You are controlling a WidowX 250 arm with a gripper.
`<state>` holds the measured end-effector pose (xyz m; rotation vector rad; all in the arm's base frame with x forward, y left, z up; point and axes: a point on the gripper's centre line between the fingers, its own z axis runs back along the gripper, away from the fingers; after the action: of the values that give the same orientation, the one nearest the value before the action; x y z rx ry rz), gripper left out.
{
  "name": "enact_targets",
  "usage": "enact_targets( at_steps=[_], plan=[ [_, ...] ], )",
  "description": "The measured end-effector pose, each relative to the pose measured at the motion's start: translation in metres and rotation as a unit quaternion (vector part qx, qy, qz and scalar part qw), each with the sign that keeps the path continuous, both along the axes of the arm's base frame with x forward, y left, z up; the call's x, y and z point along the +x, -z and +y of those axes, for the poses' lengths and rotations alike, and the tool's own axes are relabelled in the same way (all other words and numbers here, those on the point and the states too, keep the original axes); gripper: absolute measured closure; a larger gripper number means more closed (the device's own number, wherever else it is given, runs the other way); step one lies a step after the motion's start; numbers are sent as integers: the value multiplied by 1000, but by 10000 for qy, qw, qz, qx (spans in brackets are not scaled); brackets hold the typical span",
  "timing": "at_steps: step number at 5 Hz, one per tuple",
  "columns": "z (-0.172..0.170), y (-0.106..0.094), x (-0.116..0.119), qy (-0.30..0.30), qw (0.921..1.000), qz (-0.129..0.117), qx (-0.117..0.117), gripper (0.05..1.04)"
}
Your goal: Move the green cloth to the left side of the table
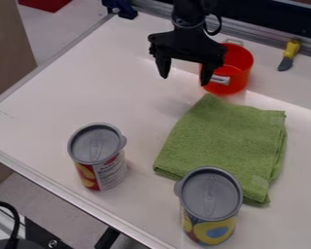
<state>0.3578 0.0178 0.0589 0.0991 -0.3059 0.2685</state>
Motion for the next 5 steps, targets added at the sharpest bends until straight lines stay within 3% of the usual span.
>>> enact_targets(
  at_steps=[1, 2, 4, 5],
  plan=[
    [-1, 11, -5, 15, 9998, 176, 2, 85],
    [-15, 19, -26, 198, 9985, 514, -4, 85],
    [-54, 12, -50, 494, 9956, 791, -93, 117],
    [-72, 14, -54, 656, 9942, 844, -128, 380]
  ],
)
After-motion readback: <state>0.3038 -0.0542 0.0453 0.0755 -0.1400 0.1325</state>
